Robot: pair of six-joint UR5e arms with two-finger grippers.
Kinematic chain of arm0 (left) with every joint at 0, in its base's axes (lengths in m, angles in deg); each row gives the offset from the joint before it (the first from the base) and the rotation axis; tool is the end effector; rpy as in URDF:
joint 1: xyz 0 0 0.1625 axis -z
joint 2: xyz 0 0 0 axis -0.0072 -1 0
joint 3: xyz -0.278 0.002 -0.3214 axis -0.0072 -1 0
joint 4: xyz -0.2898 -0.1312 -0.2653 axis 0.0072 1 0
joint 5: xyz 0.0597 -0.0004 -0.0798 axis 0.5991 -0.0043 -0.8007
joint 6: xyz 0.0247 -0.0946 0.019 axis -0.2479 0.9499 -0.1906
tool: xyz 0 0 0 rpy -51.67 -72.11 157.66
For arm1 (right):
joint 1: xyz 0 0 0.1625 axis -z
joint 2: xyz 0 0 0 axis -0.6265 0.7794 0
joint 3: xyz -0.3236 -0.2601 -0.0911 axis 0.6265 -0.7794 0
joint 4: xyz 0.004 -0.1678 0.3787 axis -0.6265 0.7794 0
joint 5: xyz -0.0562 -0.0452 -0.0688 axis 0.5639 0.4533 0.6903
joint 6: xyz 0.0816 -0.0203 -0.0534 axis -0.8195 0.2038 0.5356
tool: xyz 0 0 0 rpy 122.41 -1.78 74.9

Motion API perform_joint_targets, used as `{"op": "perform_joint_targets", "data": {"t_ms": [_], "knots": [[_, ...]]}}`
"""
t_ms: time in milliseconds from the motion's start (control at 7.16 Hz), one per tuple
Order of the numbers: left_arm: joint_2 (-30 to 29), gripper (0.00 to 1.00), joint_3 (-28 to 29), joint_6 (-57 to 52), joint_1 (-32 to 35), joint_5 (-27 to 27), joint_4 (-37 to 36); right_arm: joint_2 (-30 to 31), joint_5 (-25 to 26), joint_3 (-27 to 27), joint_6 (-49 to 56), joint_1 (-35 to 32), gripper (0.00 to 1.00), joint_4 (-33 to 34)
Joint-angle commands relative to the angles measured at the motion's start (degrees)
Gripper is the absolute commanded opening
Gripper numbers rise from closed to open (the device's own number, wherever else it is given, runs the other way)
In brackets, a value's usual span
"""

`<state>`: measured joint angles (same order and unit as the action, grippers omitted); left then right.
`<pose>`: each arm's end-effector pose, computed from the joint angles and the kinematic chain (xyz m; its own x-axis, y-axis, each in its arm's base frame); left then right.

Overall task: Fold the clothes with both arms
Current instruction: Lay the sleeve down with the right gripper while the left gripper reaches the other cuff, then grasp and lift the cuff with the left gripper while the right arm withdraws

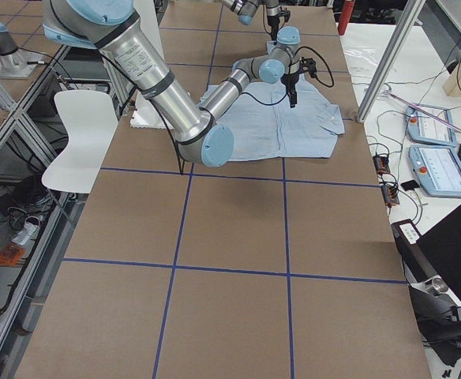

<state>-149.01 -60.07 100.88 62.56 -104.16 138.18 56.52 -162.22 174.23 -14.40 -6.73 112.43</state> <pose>0.1948 -0.5567 0.6717 0.6838 0.2296 -0.6926 0.0196 0.9431 0.3320 -0.4435 -0.5831 0.1765 0.6281 -0.1658 0.7603 -0.0527 0.9657 0.2541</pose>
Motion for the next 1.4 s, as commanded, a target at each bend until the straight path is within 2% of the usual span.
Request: {"op": "perform_joint_targets", "data": {"t_ms": [0,419,559,838,978,1258], "knots": [[0.1,0.18,-0.8,0.1,0.0,0.0,-0.1,0.5,0.0,0.0,0.0,0.0,1.0,0.0],[0.7,0.0,-3.1,0.1,0.1,-0.2,-0.2,1.5,-0.1,0.0,1.2,-0.1,1.0,-0.3],[0.7,0.0,-5.0,0.1,0.1,-0.3,-2.0,1.7,-0.5,0.1,1.2,-0.4,1.0,-0.4],[-0.1,0.0,-14.8,0.2,0.0,-0.2,-15.4,4.2,-0.7,2.1,2.1,-0.8,1.0,-0.4],[-3.2,0.0,-19.6,3.5,0.0,0.0,-25.1,5.2,-0.9,2.9,3.5,-1.9,1.0,-0.2],[-13.5,0.0,-23.5,16.1,-0.7,0.0,-40.5,9.1,-5.0,3.0,9.0,-6.4,1.0,-0.1]]}}
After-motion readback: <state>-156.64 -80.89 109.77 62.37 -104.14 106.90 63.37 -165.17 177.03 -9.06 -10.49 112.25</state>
